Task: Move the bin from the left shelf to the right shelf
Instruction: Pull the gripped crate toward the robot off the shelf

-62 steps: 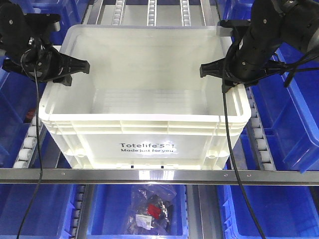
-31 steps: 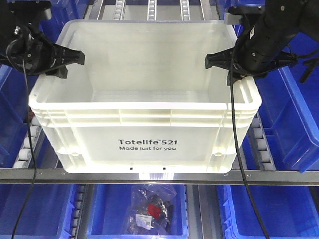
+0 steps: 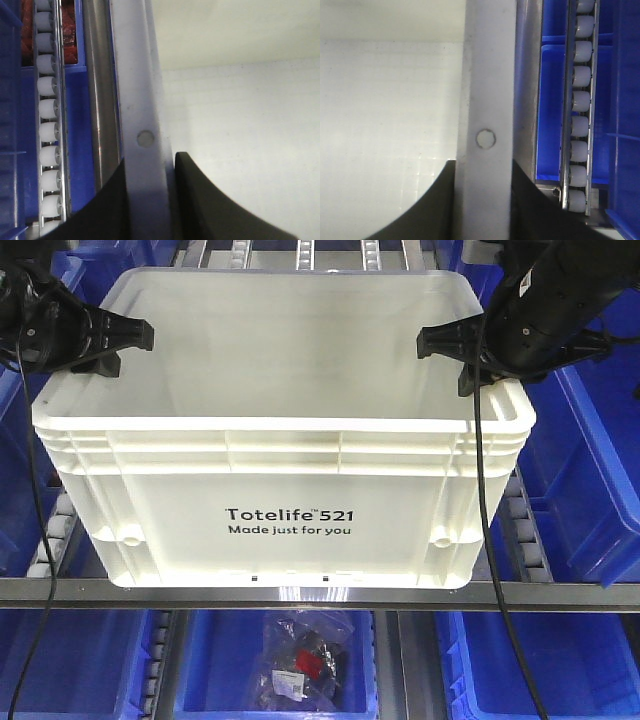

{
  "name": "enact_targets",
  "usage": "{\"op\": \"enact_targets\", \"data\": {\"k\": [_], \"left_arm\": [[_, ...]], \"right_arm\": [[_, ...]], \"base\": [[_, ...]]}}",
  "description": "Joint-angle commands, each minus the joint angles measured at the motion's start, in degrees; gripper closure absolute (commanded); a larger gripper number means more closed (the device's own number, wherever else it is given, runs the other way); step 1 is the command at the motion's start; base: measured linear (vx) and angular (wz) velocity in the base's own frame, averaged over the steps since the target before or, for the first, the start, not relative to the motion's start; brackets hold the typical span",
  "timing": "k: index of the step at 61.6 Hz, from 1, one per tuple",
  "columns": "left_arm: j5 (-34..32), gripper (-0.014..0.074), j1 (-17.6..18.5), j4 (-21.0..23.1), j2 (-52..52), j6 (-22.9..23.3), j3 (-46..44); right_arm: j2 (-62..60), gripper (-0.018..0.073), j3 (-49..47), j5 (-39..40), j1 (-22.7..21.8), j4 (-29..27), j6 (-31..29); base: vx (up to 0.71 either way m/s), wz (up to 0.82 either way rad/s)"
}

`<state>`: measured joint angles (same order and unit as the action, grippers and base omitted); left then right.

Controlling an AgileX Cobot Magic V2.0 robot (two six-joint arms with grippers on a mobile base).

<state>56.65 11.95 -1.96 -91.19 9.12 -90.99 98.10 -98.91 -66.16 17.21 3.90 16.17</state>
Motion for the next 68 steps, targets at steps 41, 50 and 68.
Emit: {"op": "enact_targets", "data": {"k": [41, 50, 68], "left_arm": [[-5.0, 0.0485, 0.4, -1.1, 3.5, -0.9, -2.0], [-5.0, 0.0485, 0.4, -1.1, 3.5, -0.9, -2.0], [-5.0, 0.0485, 0.4, -1.1, 3.5, -0.9, -2.0]], "right_arm": [[-4.0, 0.0513, -2.2, 6.3, -0.1, 0.6, -0.4], [-4.0, 0.0513, -2.2, 6.3, -0.1, 0.6, -0.4], [-4.0, 0.0513, -2.2, 6.3, -0.1, 0.6, -0.4]], "base": [[0.0, 0.0], [0.0, 0.0], [0.0, 0.0]]}}
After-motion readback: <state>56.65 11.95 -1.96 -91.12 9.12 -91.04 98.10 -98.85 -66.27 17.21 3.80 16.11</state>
